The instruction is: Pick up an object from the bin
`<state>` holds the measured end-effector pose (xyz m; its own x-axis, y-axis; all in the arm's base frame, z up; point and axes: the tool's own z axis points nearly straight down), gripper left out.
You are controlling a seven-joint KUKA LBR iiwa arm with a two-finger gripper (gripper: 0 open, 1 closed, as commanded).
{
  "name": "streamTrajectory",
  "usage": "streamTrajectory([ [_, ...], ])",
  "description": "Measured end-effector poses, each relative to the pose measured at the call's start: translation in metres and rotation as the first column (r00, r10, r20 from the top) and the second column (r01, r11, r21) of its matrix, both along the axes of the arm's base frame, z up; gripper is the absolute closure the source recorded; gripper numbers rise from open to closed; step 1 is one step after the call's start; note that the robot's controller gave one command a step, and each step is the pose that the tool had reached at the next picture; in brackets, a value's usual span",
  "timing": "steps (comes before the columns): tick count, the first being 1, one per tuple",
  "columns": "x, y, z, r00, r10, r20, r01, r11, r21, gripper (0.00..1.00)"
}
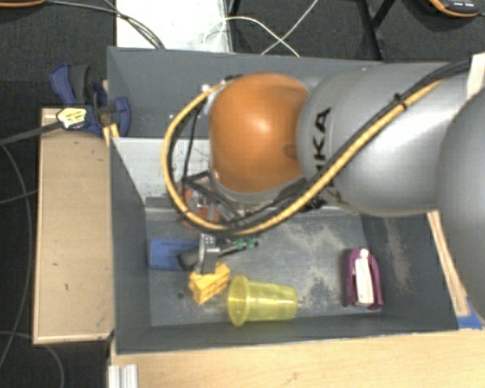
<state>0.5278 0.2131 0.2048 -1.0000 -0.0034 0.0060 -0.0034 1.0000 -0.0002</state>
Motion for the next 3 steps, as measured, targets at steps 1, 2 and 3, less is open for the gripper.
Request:
streamTrajectory([
  [1, 0.002, -0.001, 0.005, 1.0, -0.007, 0.008, 0.007, 1.0, 0.002, 0.0],
  [2, 0.033, 0.038, -0.138, 0.996, -0.087, -0.006, 0.087, 0.996, -0.002, 0.0],
  [3, 0.033, 0.038, -0.054, 0.998, -0.064, 0.01, 0.064, 0.998, 0.004, 0.0],
])
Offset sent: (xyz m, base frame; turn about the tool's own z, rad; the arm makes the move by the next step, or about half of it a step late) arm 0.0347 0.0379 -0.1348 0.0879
